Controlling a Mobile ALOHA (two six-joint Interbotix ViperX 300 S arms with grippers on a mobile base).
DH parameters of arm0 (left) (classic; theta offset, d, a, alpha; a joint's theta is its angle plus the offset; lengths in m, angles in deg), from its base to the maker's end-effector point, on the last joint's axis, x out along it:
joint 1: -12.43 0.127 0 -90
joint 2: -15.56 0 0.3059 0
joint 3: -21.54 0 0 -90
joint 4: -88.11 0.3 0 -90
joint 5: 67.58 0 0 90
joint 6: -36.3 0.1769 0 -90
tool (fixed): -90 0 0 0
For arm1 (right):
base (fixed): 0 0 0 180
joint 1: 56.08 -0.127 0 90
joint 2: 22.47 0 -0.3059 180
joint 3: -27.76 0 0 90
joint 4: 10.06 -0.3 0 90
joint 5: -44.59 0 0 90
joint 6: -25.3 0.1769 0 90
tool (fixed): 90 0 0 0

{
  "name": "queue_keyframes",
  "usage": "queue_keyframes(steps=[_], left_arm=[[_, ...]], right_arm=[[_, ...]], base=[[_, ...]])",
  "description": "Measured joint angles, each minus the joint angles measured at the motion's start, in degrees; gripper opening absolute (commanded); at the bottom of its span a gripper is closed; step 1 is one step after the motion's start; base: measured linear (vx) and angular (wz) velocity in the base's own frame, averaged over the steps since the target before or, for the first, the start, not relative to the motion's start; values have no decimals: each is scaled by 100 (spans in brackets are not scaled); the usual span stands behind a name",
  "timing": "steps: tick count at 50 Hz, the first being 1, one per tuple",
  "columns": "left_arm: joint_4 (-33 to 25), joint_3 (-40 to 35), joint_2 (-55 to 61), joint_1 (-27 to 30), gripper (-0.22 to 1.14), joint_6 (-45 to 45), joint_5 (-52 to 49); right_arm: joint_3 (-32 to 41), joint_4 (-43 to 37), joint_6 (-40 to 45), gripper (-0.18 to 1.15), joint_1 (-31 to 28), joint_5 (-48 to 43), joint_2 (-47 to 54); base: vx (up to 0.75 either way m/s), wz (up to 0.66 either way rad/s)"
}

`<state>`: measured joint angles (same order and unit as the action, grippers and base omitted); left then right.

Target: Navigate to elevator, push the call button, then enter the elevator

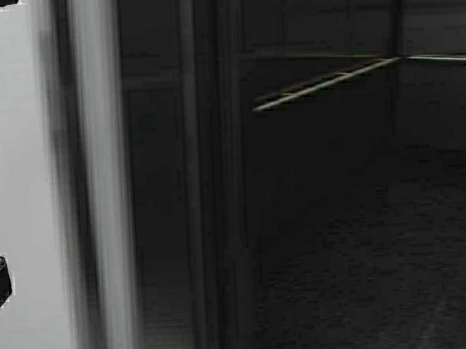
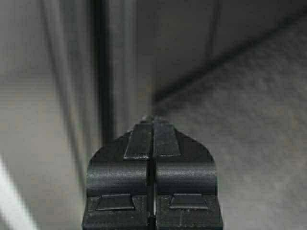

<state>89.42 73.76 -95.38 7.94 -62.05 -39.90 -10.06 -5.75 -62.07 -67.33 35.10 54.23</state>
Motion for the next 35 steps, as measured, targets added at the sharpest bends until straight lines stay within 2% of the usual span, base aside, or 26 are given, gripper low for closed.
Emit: queue_keyframes(steps=[7, 14, 18, 26, 35], left_arm=[[97, 9, -88, -272, 3, -35, 176], [712, 79, -255, -712, 3, -44, 413], [940, 167, -299, -747, 3, -79, 457], [1011, 202, -264, -756, 3, -18, 492], [1011, 167, -123, -756, 3, -35, 492]], right_arm=[[0, 0, 9, 6, 0, 0, 105], [62, 0, 0, 6, 0, 0, 105], [88, 9, 9, 6, 18, -9, 105], [114, 9, 35, 6, 26, -53, 97], [176, 9, 70, 6, 18, -62, 53]], base=[[36, -55], [36, -61], [35, -65], [34, -56], [35, -30]])
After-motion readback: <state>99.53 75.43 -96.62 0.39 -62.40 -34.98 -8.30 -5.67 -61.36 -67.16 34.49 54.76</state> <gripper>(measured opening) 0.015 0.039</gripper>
